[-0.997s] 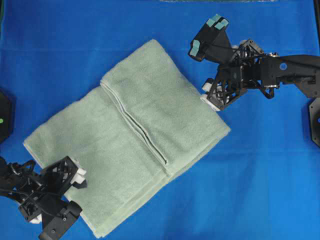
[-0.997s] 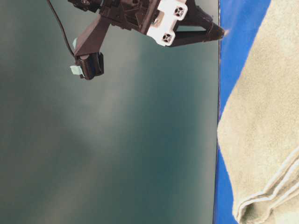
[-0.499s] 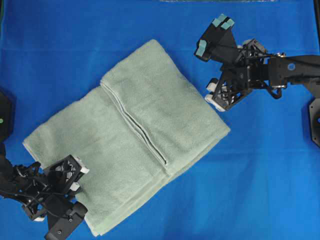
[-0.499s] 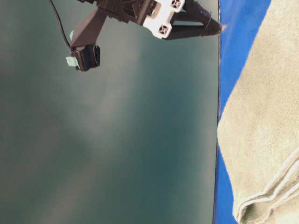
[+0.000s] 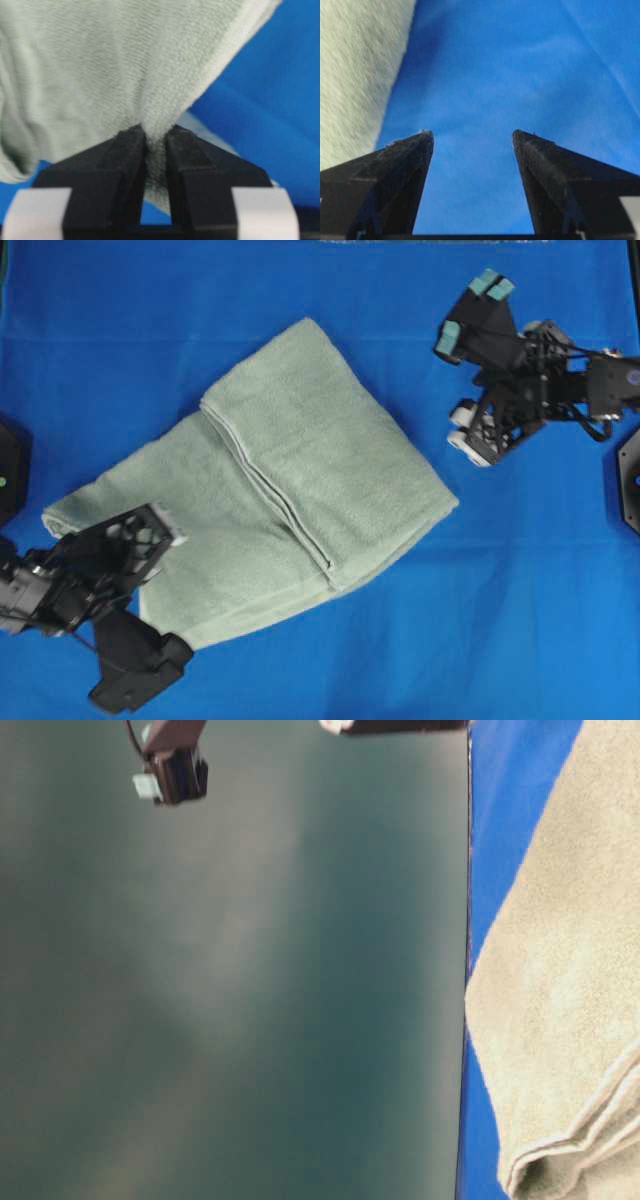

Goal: Fold a bath towel.
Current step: 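Fold the left end up over the stack and press it down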

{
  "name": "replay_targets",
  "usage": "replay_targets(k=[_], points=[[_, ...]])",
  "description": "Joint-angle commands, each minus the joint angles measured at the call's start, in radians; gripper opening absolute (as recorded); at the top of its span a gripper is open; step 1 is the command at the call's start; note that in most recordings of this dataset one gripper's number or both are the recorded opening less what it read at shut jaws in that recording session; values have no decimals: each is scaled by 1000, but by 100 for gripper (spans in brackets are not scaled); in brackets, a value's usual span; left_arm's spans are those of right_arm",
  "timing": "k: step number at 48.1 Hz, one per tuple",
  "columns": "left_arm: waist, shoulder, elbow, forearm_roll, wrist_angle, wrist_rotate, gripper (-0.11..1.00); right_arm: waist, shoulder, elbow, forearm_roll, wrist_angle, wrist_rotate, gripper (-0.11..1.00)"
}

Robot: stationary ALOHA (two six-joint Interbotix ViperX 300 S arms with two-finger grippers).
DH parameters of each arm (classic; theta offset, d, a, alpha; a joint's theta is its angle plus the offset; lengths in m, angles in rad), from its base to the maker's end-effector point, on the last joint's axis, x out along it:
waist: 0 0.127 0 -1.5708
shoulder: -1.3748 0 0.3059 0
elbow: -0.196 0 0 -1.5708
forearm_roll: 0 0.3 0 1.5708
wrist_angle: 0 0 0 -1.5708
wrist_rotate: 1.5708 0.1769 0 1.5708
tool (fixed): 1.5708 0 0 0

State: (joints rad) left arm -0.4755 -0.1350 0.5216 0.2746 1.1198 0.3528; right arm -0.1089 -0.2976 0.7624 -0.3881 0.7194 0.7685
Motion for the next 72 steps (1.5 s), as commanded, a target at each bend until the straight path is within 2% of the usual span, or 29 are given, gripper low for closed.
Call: replay_targets(k=[1, 3, 9, 16, 17, 19, 22, 27, 31, 37, 44, 49, 55, 59, 67, 70, 72], points=[[51, -2, -34, 3, -32, 58, 9, 5, -38, 6, -2, -5, 2, 64], [83, 6, -41, 5, -60, 95, 9, 5, -51, 15, -2, -6, 2, 64], [227, 67, -126, 23, -133, 308, 9, 6, -86, 41, -6, -5, 0, 64], [377, 238, -354, 17, -178, 663, 9, 8, -118, 66, -9, -8, -2, 64], [403, 285, -411, 9, -181, 732, 9, 9, -121, 71, -9, -8, -2, 64], [434, 345, -486, -11, -179, 816, 9, 11, -132, 78, -9, -9, 0, 64], [469, 423, -581, -44, -176, 904, 9, 20, -143, 86, -11, -11, 2, 64], [506, 515, -698, -98, -178, 965, 9, 40, -158, 106, -9, -17, 6, 64], [526, 554, -739, -137, -190, 968, 9, 48, -166, 118, -11, -21, 12, 64], [535, 561, -721, -184, -225, 962, 9, 49, -175, 129, -14, -25, 12, 64], [537, 537, -658, -193, -304, 923, 9, 49, -190, 133, -35, -25, 14, 64], [546, 522, -621, -207, -385, 876, 9, 49, -192, 135, -40, -31, 14, 64], [558, 512, -598, -242, -482, 781, 9, 49, -192, 135, -40, -40, 20, 64], [566, 512, -600, -272, -538, 695, 29, 49, -192, 135, -40, -40, 20, 64], [583, 509, -597, -273, -614, 471, 78, 49, -193, 135, -41, -41, 21, 64], [586, 509, -594, -273, -614, 417, 87, 49, -195, 135, -40, -41, 23, 64], [588, 506, -594, -273, -615, 388, 89, 48, -196, 135, -40, -41, 21, 64]])
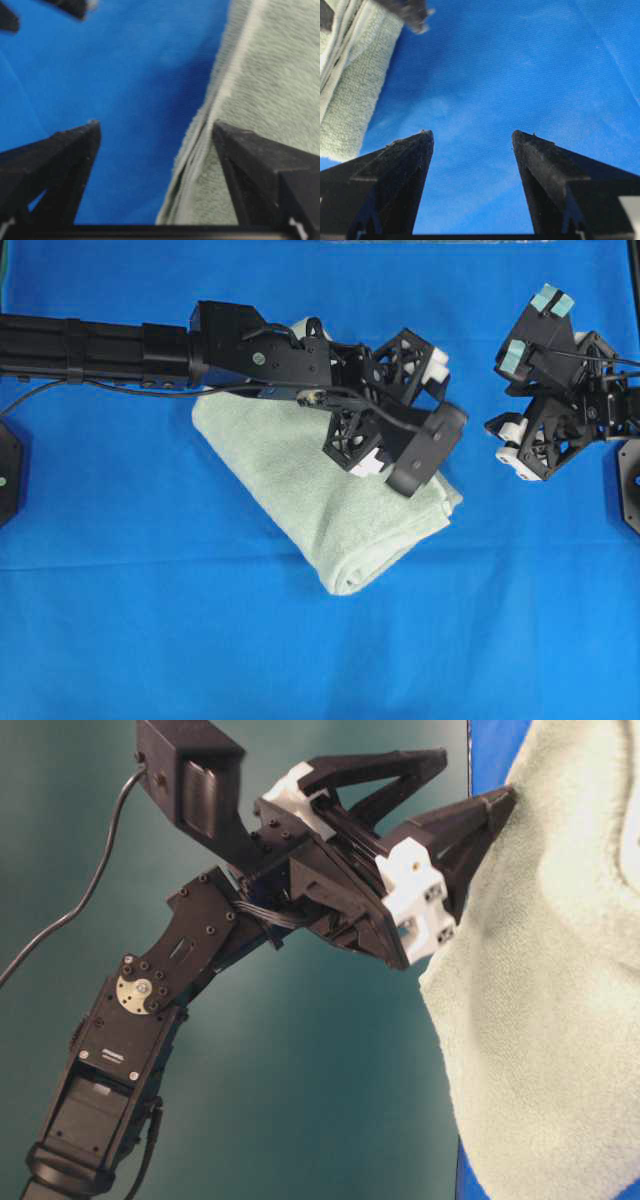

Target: Fold a bath towel.

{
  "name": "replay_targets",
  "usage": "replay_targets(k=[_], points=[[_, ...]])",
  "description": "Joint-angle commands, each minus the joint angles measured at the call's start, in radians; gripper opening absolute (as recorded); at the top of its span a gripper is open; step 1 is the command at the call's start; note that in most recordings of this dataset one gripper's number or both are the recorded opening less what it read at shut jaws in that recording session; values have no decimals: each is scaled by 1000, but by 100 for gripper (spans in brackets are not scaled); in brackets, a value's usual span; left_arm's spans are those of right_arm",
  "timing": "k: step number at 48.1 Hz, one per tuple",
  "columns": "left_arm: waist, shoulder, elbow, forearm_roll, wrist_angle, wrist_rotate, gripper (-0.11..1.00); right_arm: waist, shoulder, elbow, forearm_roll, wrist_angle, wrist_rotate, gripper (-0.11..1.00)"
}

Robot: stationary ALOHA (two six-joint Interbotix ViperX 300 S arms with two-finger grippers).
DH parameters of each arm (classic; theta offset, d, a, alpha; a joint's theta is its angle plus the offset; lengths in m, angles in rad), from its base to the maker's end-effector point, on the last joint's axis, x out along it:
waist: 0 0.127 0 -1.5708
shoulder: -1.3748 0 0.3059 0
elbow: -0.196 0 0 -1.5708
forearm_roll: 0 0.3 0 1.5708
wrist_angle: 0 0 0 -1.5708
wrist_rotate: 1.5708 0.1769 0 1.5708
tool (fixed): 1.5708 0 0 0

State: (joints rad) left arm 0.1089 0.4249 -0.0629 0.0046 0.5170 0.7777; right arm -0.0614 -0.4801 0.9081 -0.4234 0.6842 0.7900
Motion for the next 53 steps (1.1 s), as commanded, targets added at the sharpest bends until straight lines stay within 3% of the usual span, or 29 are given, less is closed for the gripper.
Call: replay_targets(k=[1, 5, 14, 18, 27, 41, 53], points=[[2, -55, -8, -3, -11, -49, 89, 2, -15, -11, -5, -5, 2, 64], [0, -71, 2, -3, -9, -103, 88, 2, -25, -12, -6, -8, 0, 64], [-2, -193, 78, -3, 3, -336, 87, 2, -58, -18, -11, -31, -8, 64], [-6, -265, 140, -3, 0, -454, 87, 2, -71, -23, -20, -32, -12, 64], [-46, -466, 319, -3, -44, -623, 87, 2, -87, -41, -74, -41, -14, 64], [-97, -818, 621, -3, -252, -736, 87, 5, -141, -71, -152, -71, -17, 64], [-101, -1101, 836, -3, -302, -796, 87, 26, -302, -31, -210, -130, -21, 64]])
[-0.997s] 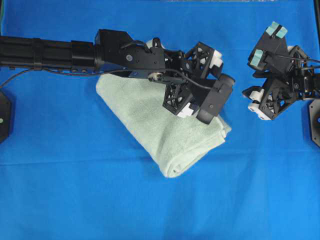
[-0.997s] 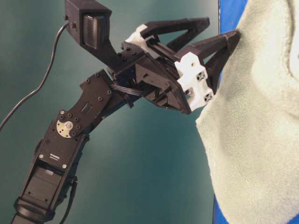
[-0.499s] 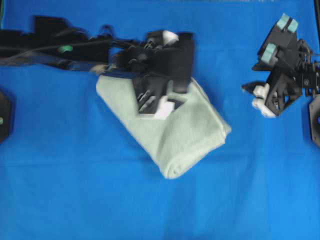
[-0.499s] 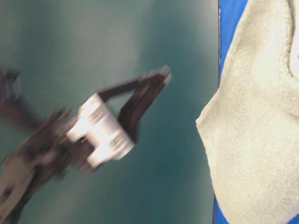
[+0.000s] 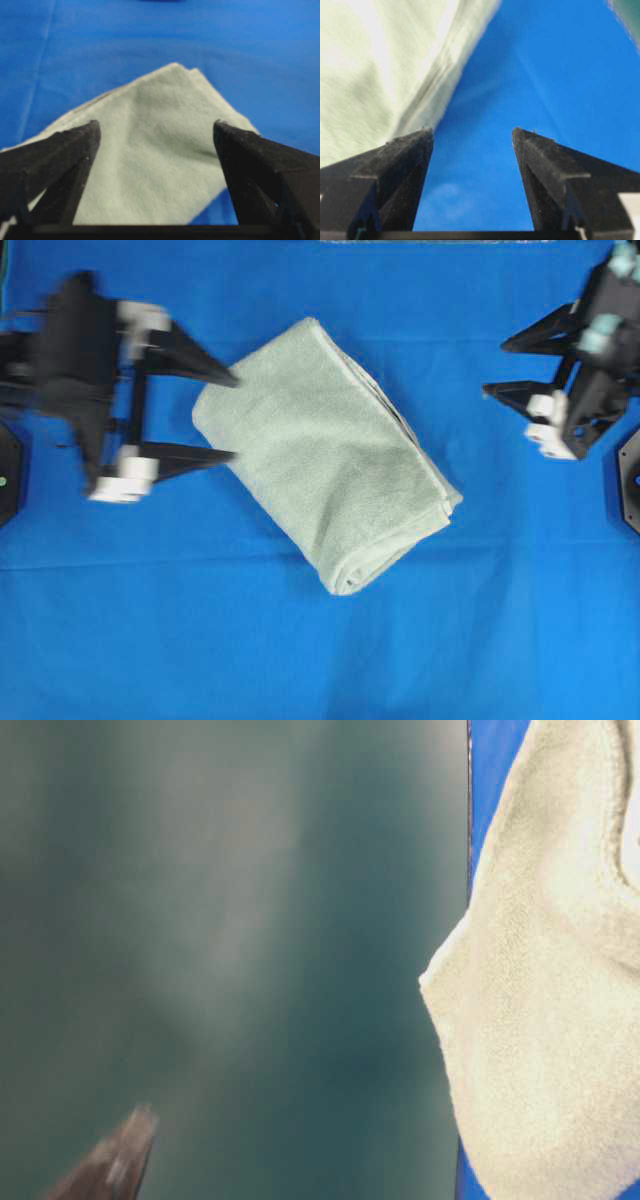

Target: Fold a bath towel.

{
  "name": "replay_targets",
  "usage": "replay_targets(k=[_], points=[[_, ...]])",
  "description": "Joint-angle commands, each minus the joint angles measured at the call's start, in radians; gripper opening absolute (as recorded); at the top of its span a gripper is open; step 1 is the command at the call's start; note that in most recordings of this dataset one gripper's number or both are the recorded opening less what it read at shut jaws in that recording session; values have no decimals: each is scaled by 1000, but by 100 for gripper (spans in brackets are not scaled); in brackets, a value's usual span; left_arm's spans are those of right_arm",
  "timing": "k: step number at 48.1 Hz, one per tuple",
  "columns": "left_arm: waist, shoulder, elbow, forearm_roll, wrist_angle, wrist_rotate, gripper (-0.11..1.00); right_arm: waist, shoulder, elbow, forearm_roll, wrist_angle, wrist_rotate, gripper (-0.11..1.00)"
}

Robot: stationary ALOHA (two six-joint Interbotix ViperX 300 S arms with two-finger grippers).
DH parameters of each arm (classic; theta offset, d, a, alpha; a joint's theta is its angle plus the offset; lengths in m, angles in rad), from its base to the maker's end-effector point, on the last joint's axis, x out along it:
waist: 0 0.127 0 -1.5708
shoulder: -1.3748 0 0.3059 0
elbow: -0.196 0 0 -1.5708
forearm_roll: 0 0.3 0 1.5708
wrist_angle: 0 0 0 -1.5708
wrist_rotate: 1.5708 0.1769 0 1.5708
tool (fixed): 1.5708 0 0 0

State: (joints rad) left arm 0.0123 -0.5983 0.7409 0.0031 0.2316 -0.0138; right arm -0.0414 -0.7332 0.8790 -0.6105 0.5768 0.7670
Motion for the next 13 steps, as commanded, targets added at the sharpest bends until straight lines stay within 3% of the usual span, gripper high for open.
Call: replay_targets(k=[1, 13], points=[[-5, -100, 46, -2, -20, -6, 87, 8, -64, 3, -29, -29, 2, 64], [-5, -341, 235, -2, -66, -9, 87, 9, -259, 115, -64, -140, 2, 63]])
